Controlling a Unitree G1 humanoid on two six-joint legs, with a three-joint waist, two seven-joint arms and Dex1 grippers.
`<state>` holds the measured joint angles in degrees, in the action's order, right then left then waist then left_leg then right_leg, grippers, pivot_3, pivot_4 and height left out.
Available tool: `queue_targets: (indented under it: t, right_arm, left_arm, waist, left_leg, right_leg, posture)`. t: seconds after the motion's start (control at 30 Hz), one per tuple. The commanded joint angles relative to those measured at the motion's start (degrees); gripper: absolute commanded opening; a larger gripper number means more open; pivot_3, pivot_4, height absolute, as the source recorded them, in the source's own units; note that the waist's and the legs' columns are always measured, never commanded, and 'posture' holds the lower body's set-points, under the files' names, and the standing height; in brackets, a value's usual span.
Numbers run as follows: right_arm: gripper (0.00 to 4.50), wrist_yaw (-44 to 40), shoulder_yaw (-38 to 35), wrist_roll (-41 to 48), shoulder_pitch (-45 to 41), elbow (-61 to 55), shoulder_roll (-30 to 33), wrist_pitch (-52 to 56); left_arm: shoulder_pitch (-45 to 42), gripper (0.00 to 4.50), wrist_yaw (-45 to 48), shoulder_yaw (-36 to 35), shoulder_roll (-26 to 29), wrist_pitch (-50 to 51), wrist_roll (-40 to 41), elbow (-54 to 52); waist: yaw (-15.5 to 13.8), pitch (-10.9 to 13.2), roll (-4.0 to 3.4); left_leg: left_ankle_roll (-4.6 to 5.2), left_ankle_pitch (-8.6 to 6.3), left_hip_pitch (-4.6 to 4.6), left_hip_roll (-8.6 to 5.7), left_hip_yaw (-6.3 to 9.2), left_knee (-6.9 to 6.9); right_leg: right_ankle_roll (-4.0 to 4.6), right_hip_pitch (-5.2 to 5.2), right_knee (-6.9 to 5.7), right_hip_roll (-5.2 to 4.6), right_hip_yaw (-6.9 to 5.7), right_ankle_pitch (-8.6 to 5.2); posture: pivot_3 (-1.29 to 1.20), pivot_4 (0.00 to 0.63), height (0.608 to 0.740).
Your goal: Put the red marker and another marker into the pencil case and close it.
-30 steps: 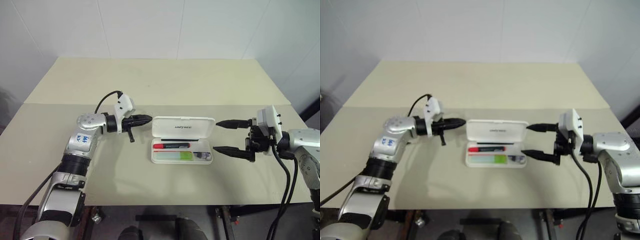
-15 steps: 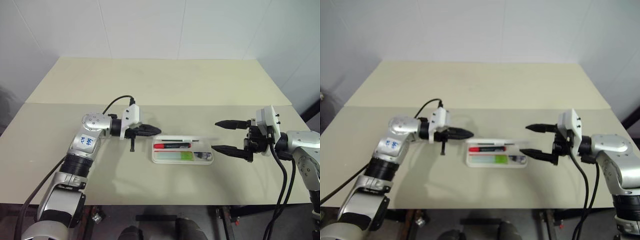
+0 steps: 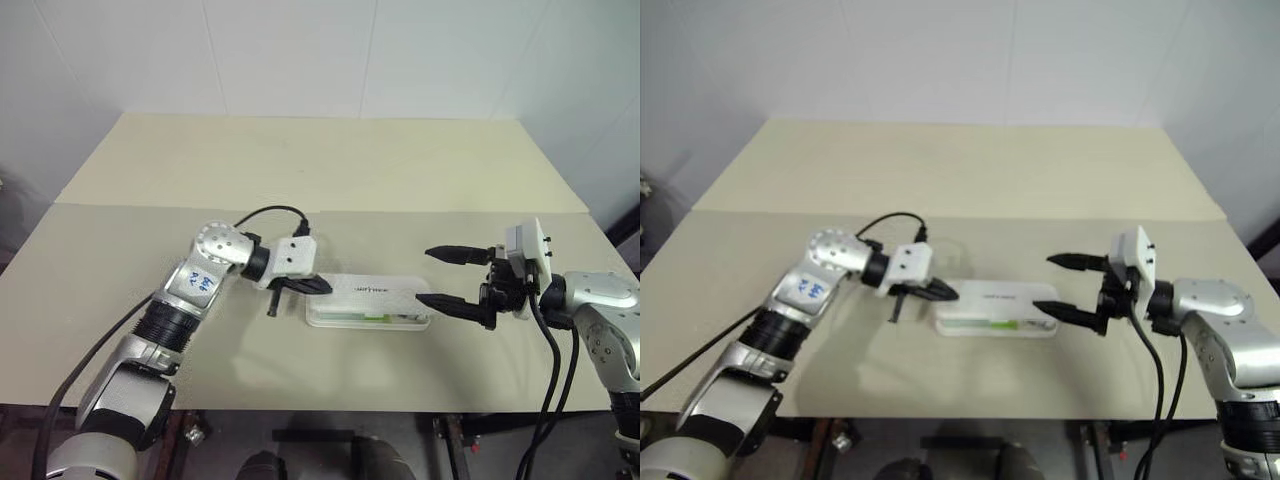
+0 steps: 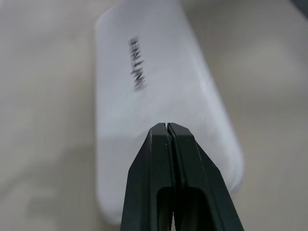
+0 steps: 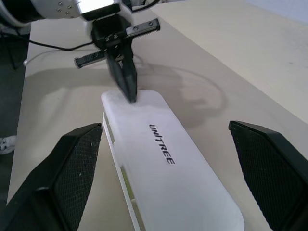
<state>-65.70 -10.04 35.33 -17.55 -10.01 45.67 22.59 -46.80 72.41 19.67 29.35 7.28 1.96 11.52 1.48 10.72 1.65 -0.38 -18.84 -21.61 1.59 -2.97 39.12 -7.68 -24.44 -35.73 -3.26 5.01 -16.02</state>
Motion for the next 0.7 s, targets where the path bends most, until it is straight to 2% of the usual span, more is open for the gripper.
queue_targets:
  t: [0.03,0.7]
  right_arm:
    - [4.50,1.05,-2.82,1.54,0.91,-2.74,-0.28,-0.57]
    - [4.50,4.53,-3.56,3.24,1.23,-5.20,-1.00,0.35]
  left_arm:
    - [1.10,0.03,0.51,1.47,0.43,2.24,-0.66,-3.56]
    - [5.26,0.03,-3.28,3.73,1.43,3.16,-4.66,-0.17]
  waist:
    - [0.09,0.00,0.00]
    - [0.10,-0.01,0.01]
  left_leg:
    - [0.00,0.00,0.00,0.01,0.00,0.00]
    - [-0.05,0.06,0.37,0.00,0.00,0.02]
  right_leg:
    - [0.00,0.00,-0.01,0.03,0.01,0.00]
    - [0.01,0.23,-0.01,0.04,0.08,0.00]
  posture:
    - [0.00,0.150,0.740]
    - [0.00,0.150,0.740]
